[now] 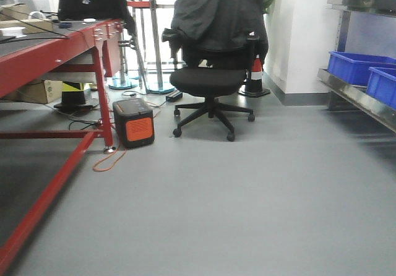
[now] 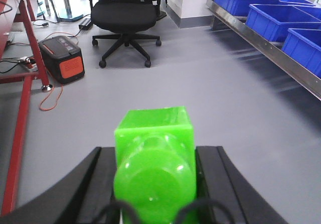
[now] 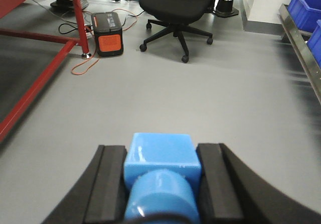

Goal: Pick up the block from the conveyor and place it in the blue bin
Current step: 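Drive the base up to the steel shelf of blue bins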

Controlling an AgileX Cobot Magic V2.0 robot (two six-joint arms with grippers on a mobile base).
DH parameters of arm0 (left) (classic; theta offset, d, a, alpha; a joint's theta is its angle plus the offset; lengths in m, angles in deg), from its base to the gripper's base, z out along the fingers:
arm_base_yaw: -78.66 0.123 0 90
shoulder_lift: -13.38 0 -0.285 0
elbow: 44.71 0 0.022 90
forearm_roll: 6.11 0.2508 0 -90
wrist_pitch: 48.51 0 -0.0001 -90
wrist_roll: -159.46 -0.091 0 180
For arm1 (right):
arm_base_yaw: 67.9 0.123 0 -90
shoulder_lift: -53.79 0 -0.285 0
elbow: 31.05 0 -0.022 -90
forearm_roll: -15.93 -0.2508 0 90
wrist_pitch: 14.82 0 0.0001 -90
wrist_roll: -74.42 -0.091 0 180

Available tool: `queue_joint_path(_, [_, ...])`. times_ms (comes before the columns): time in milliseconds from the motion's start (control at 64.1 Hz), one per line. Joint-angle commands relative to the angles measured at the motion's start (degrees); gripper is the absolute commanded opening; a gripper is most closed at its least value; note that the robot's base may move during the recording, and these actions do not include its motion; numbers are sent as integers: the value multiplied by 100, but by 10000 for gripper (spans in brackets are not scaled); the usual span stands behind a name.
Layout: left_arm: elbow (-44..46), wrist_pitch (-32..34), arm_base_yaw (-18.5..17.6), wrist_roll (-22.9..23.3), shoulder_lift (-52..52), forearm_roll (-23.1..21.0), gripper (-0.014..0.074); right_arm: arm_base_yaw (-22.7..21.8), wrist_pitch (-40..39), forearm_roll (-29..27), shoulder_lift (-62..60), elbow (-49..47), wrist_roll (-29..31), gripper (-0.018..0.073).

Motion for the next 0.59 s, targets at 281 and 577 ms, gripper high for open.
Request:
queue_joint_path(281, [5,106,-43,71,35,-31,-111,-14,-106,74,-18,-56,21,-155])
queue_joint_path(577, [5,106,-43,71,35,-31,-111,-14,-106,74,-18,-56,21,-155])
